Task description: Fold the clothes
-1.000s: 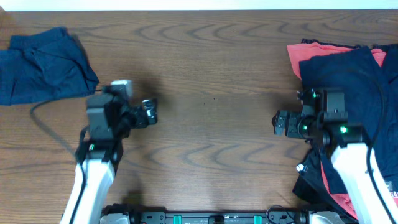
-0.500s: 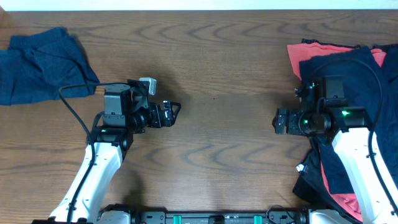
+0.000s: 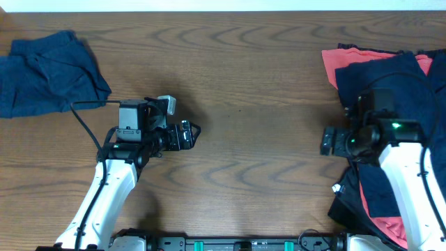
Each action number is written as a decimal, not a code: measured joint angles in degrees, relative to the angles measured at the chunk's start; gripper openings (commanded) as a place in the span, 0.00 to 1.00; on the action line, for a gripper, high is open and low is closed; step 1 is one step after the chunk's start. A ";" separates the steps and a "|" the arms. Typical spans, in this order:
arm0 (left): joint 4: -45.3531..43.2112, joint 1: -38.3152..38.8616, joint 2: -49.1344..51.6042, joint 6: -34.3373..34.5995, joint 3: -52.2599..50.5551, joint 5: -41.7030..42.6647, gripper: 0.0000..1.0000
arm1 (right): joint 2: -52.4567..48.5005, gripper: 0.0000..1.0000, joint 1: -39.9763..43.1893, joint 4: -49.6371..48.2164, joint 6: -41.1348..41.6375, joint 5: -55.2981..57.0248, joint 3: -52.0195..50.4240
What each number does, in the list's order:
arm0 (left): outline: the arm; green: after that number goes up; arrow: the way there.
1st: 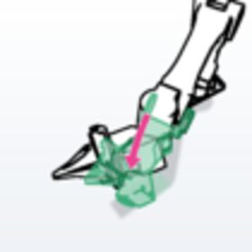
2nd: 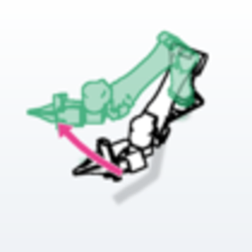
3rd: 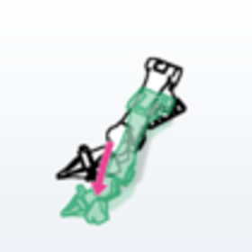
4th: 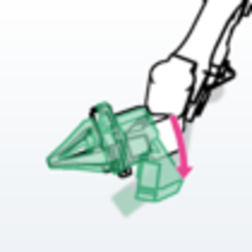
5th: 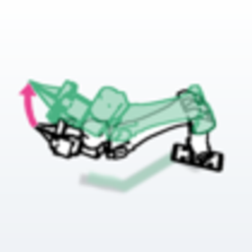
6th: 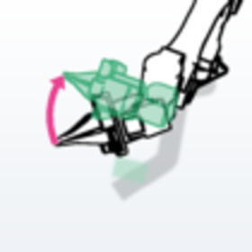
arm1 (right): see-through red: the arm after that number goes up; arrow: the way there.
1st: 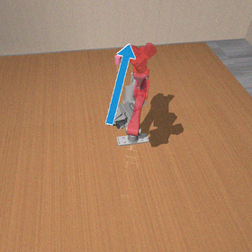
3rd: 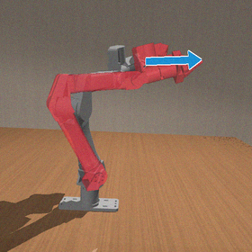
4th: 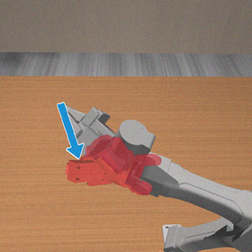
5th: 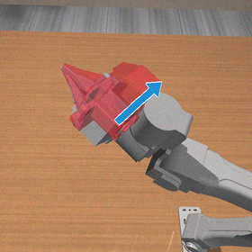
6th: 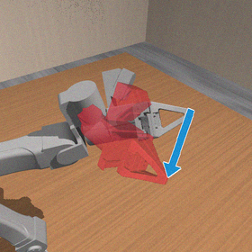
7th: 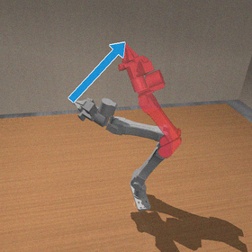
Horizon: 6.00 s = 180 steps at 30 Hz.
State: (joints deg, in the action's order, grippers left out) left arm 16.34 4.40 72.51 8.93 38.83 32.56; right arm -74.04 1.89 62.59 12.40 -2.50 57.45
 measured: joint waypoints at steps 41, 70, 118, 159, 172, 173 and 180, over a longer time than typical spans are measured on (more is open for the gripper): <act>-0.24 5.90 2.40 -0.44 0.00 -5.97 0.83 | -11.98 0.99 14.93 8.00 6.05 5.42 9.53; -0.96 5.90 2.40 -1.40 0.00 -5.99 0.81 | -23.45 0.99 17.46 2.47 0.00 -8.20 9.53; -2.32 5.90 2.40 -1.33 0.02 -5.97 0.52 | -29.66 0.01 22.84 -12.31 -0.50 -12.92 2.84; -3.28 5.90 2.40 -1.29 0.02 -5.99 0.66 | -15.67 0.99 2.62 -3.54 4.96 -2.45 10.40; -3.30 5.90 2.40 -1.29 0.02 -5.99 0.66 | -25.92 0.95 7.63 -8.28 1.75 -2.16 10.25; -3.28 5.90 2.40 -1.29 0.02 -5.99 0.66 | -26.32 0.94 8.00 -8.46 1.62 -2.16 10.25; -3.30 5.90 2.40 -1.29 0.02 -5.99 0.66 | -27.74 0.67 10.32 -10.14 0.52 -2.23 9.90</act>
State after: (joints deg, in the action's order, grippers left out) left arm 13.04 10.31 74.91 7.64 38.85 26.57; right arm -101.78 12.21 52.45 12.93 -4.73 67.35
